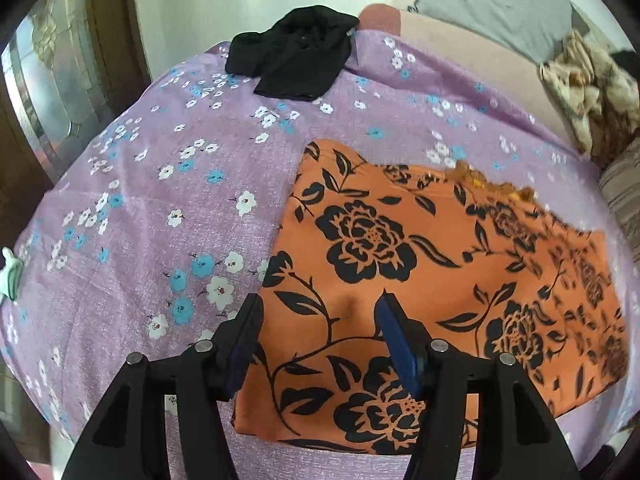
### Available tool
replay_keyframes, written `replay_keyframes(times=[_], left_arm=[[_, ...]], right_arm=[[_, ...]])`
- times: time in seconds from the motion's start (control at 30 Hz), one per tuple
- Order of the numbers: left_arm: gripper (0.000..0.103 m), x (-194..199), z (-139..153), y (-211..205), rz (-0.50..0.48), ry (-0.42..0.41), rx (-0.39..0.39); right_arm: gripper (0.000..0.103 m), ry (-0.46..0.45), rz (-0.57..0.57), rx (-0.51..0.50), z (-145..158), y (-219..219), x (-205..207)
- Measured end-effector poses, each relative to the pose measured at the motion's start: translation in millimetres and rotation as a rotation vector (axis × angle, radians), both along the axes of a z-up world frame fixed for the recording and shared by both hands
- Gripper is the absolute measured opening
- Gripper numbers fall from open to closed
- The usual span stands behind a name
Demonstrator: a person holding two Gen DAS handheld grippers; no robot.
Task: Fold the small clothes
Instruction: 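Pat and smooth the folded blouse flat with both grippers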
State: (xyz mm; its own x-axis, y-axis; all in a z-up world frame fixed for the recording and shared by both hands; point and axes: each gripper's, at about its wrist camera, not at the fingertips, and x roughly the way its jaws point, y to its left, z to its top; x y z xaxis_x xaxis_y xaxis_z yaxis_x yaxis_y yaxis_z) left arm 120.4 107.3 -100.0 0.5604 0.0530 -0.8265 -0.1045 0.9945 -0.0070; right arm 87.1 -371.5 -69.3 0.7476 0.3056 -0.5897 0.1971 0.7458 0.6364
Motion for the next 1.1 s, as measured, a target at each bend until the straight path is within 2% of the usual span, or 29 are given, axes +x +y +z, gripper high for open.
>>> replay_keyframes(times=[0.03, 0.1, 0.13, 0.17, 0.2, 0.23, 0.27, 0.37, 0.47, 0.57, 0.63, 0.73, 0.8, 0.83, 0.9, 0.93, 0.97, 1.0, 1.1], left_arm=[[0.061, 2, -5, -1, 0.003, 0.028, 0.019], [0.061, 6, -16, 0, 0.02, 0.08, 0.034], [0.061, 6, -18, 2, 0.031, 0.088, 0.034], [0.061, 3, -16, 2, 0.034, 0.081, 0.031], [0.061, 0, -12, 3, 0.035, 0.073, 0.029], [0.061, -2, -7, 3, 0.033, 0.065, 0.028], [0.061, -5, -3, 3, 0.032, 0.056, 0.029], [0.061, -6, 7, 0, 0.024, 0.038, 0.021], [0.061, -7, 11, -9, 0.004, 0.032, 0.014], [0.061, -6, 10, -19, -0.017, 0.04, 0.021], [0.061, -5, 7, -22, -0.024, 0.047, 0.035], [0.061, -5, 5, -24, -0.014, 0.059, 0.037], [0.061, -6, 6, -24, -0.011, 0.061, 0.042], [0.061, -6, 6, -25, -0.014, 0.065, 0.047], [0.061, -7, 7, -24, -0.015, 0.068, 0.055], [0.061, -7, 7, -24, -0.014, 0.066, 0.057], [0.061, -8, 7, -23, -0.012, 0.063, 0.059], [0.061, -7, 7, -23, -0.011, 0.066, 0.062], [0.061, -5, 4, -24, -0.011, 0.079, 0.065]], right_arm=[[0.083, -0.018, 0.07, 0.029, -2, 11, 11], [0.082, 0.05, 0.222, 0.132, -29, 32, 39], [0.082, 0.11, 0.224, 0.167, -50, 32, 46], [0.077, 0.178, 0.189, 0.187, -72, 27, 50], [0.067, 0.2, 0.139, 0.239, -90, 17, 46], [0.055, 0.181, 0.108, 0.255, -89, 8, 40], [0.055, 0.17, 0.097, 0.266, -86, 3, 34], [0.061, 0.176, 0.078, 0.188, -68, -10, 20], [0.066, 0.141, 0.104, 0.159, -48, -15, 20], [0.073, 0.092, 0.147, 0.178, -32, -11, 36], [0.073, 0.07, 0.181, 0.203, -27, -3, 62], [0.073, 0.069, 0.2, 0.282, -41, -12, 105], [0.073, 0.117, 0.196, 0.331, -68, -26, 135], [0.072, 0.167, 0.137, 0.324, -83, -37, 145], [0.069, 0.144, 0.04, 0.463, -100, -59, 146], [0.07, 0.144, 0.023, 0.461, -96, -61, 145], [0.072, 0.135, 0.024, 0.416, -85, -60, 144], [0.072, 0.104, 0.048, 0.375, -73, -55, 142], [0.075, 0.064, 0.177, 0.393, -65, -39, 148]])
